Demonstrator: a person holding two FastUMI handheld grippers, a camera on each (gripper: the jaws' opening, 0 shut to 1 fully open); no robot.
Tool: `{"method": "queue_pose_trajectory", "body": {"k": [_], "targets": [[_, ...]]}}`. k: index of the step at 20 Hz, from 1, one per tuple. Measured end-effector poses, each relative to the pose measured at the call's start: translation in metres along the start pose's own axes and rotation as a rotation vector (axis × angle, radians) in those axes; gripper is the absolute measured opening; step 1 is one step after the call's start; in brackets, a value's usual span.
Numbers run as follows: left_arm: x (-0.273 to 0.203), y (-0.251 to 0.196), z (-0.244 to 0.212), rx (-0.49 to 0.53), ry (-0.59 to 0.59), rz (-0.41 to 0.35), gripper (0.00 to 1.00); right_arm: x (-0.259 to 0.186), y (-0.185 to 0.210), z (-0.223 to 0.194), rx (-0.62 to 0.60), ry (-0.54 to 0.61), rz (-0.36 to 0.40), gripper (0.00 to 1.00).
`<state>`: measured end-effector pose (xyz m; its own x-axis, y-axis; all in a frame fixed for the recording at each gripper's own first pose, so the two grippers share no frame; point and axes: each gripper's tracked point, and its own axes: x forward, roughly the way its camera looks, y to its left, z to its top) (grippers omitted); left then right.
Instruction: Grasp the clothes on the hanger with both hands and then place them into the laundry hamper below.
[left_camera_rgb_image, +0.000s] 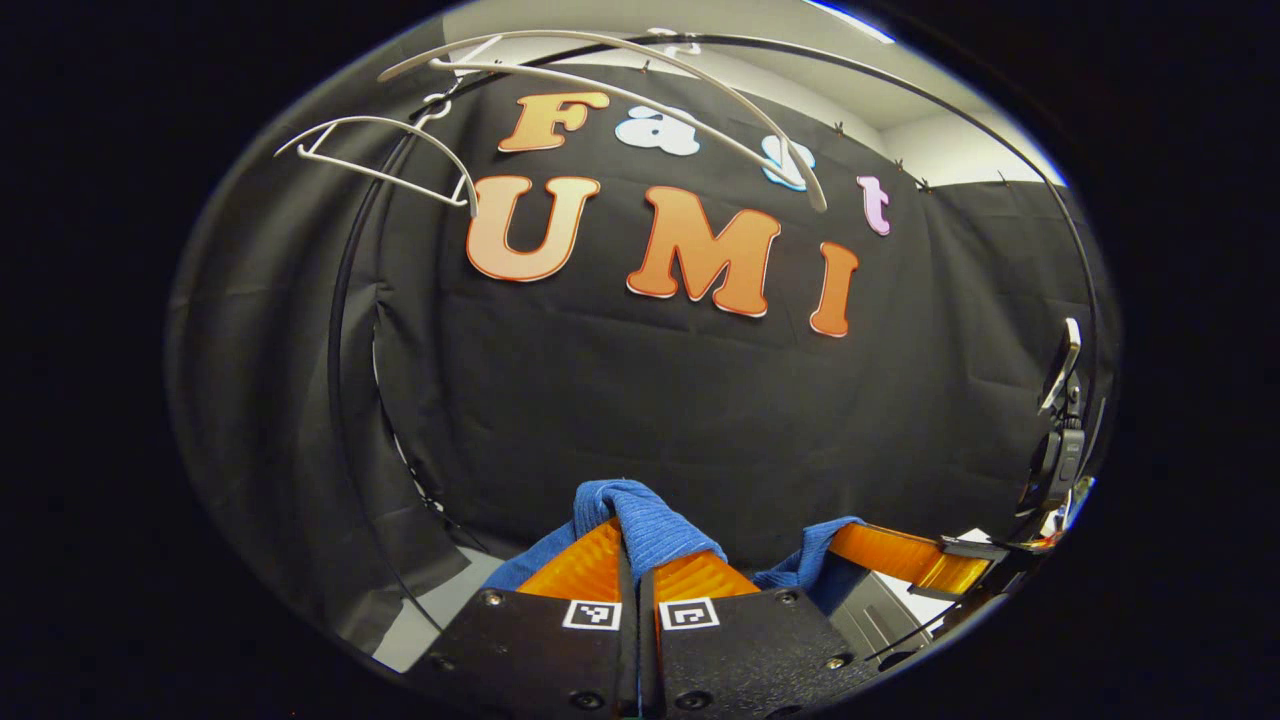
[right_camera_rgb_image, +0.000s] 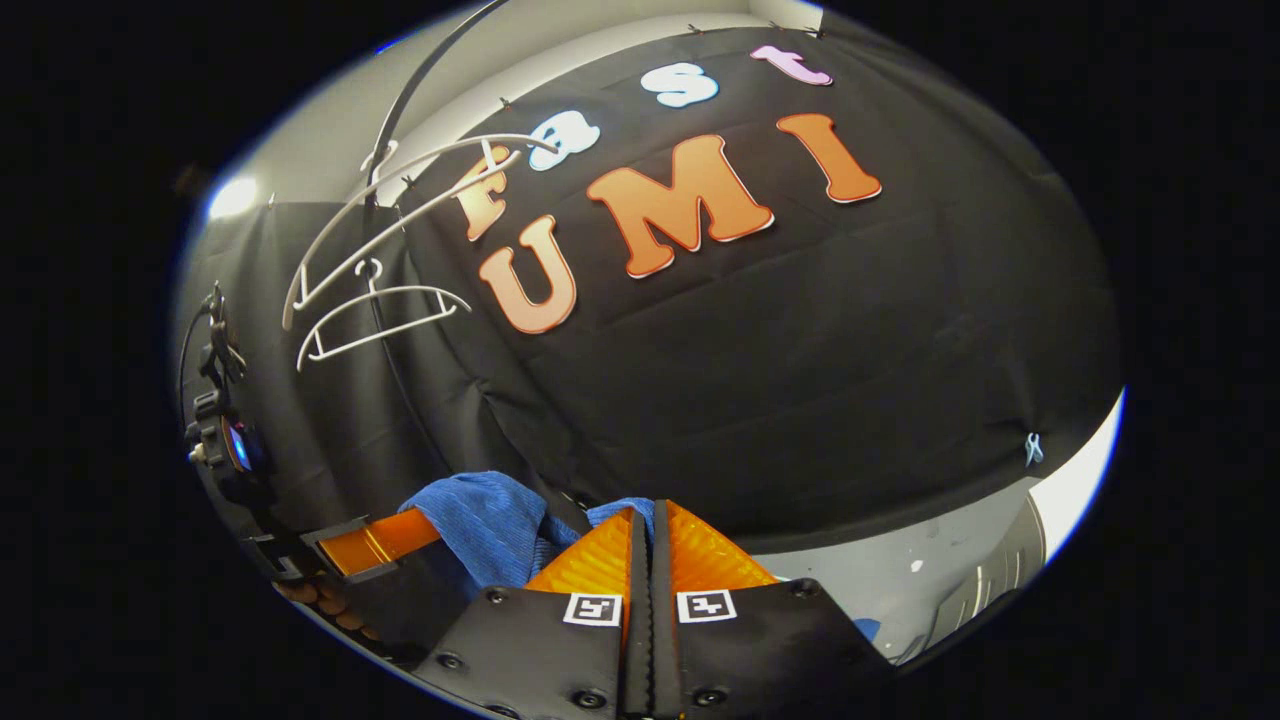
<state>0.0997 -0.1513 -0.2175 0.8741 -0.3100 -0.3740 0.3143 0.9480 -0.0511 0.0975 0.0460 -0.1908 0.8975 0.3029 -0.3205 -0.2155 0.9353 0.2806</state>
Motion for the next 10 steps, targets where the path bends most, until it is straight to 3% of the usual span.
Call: {"method": "queue_pose_trajectory", "body": {"k": [10], "targets": [[-0.012, -0.009, -0.084, 0.043, 0.116, 0.024, 0.01, -0.025, -0.032, -0.057, -0.070, 0.044, -0.148, 0.07]]}}
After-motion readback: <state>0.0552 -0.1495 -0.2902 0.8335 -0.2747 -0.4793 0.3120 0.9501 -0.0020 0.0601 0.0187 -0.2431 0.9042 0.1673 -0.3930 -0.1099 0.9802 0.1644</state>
